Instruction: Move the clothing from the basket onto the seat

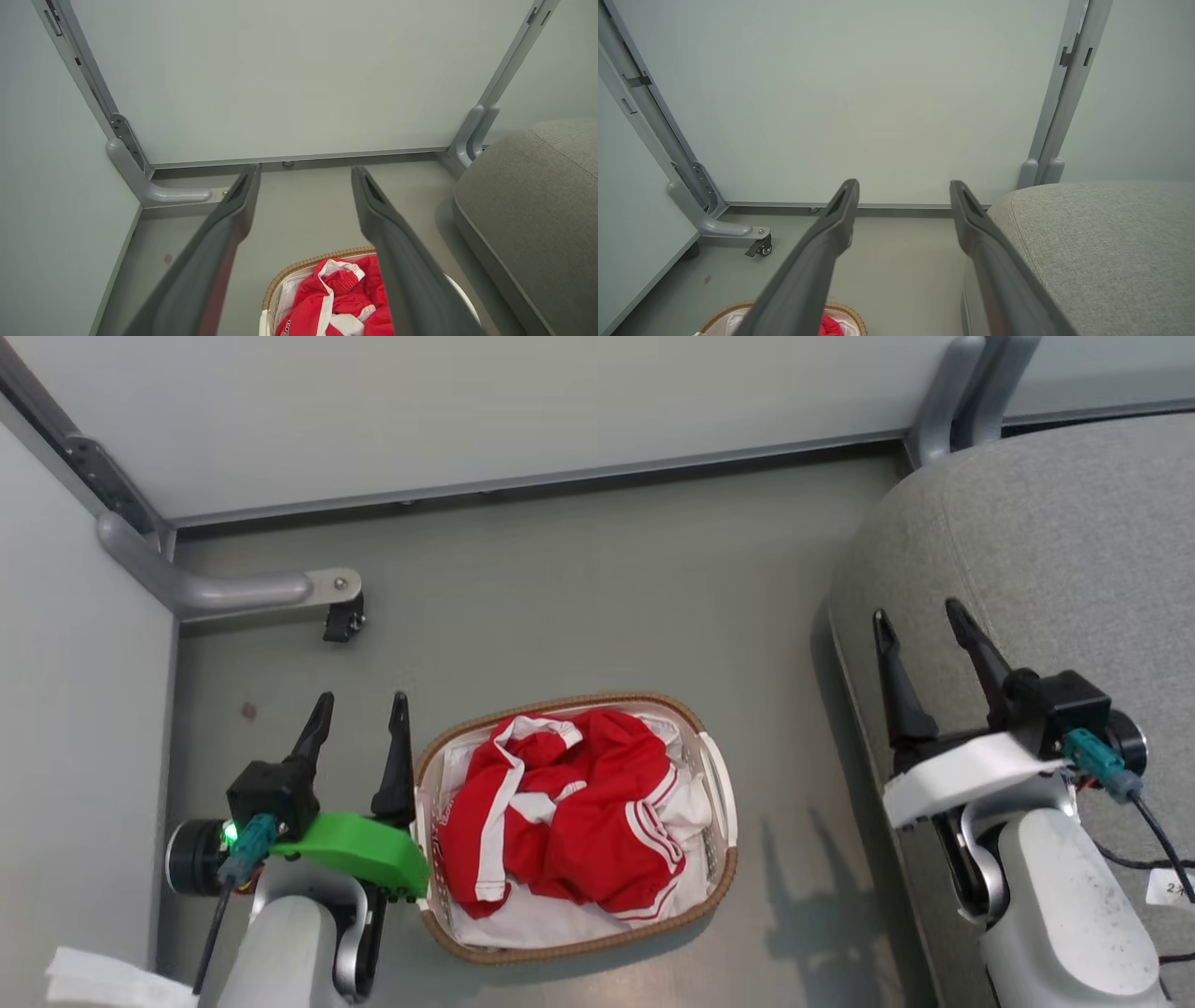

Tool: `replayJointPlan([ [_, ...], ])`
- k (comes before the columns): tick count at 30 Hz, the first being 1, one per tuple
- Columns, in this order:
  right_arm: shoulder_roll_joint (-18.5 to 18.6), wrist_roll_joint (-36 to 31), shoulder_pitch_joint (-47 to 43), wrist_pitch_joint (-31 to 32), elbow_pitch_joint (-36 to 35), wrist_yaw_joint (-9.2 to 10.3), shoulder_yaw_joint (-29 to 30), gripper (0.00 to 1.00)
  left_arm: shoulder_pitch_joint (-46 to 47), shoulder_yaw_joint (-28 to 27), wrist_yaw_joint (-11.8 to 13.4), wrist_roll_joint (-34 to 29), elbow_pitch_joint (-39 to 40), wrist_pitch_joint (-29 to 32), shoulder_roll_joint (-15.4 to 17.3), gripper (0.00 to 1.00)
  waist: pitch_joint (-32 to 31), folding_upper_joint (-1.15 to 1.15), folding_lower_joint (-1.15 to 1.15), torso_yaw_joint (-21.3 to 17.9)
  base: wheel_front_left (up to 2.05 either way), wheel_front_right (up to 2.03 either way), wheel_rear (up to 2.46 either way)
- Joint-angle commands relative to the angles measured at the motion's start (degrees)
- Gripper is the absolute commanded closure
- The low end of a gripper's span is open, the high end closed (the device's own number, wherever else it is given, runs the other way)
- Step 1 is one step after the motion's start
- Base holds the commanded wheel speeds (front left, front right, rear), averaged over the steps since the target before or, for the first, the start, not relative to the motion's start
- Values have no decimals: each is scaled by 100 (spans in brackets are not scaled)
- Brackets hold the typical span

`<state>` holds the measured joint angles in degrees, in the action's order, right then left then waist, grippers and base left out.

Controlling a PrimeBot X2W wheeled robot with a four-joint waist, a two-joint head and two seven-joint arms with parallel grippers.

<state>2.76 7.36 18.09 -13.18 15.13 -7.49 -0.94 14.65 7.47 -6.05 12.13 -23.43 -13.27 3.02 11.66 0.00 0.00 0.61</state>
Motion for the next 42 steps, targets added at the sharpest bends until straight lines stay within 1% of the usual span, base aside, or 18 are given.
replayJointPlan([
  [1, 22, -124, 217, -61, -116, 0, -42, 0, 284, 43, -33, -159, -77, -48, 11, 0, 732, 0, 0, -191, 0, 0, 0],
  [7, 25, -206, 678, -115, -488, 1, -179, 0, 915, 189, -97, -437, -446, -106, 6, 0, 1545, 0, 0, -411, 0, 0, 0],
  [12, 27, -244, 955, -165, -702, 1, -238, 0, 1386, 293, -127, -672, -860, -157, 69, 0, 2120, 0, 0, -580, 0, 0, 0],
  [17, 24, -340, 1206, -213, -898, 1, -262, 0, 1863, 545, -134, -1006, -1311, -206, 190, 0, 2697, 0, 0, -730, 0, 0, 0],
  [20, 26, -264, 1305, -210, -987, 1, -313, 0, 2110, 675, -140, -1074, -1663, -191, 287, 0, 2939, 0, 0, -803, 0, 0, 0],
  [27, 24, -78, 1517, -210, -1163, 1, -450, 0, 2686, 892, -139, -1233, -2531, -190, 462, 0, 3421, 0, 0, -953, 0, 0, 0],
  [31, 23, 30, 1610, -210, -1320, 1, -453, 0, 3044, 1015, -42, -1380, -3173, -190, 542, 0, 3668, 0, 0, -1030, 0, 0, 0],
  [34, 25, 64, 1649, -210, -1399, 1, -471, 0, 3323, 1088, 66, -1479, -3698, -190, 547, 0, 3814, 0, 0, -1071, 0, 0, 0],
  [36, 25, 81, 1655, -210, -1435, 1, -478, 0, 3482, 1024, 50, -1336, -3978, -190, 497, 0, 3883, 0, 0, -1087, 0, 0, 0],
  [38, 26, 128, 1672, -210, -1491, 1, -461, 0, 3670, 1003, 49, -1299, -4095, -190, 475, 0, 3938, 0, 0, -1099, 0, 0, 0],
  [42, 25, 169, 1634, -210, -1549, 1, -461, 0, 3868, 1128, 54, -1377, -4541, -151, 486, 0, 4013, 0, 0, -1125, 0, 0, 0],
])
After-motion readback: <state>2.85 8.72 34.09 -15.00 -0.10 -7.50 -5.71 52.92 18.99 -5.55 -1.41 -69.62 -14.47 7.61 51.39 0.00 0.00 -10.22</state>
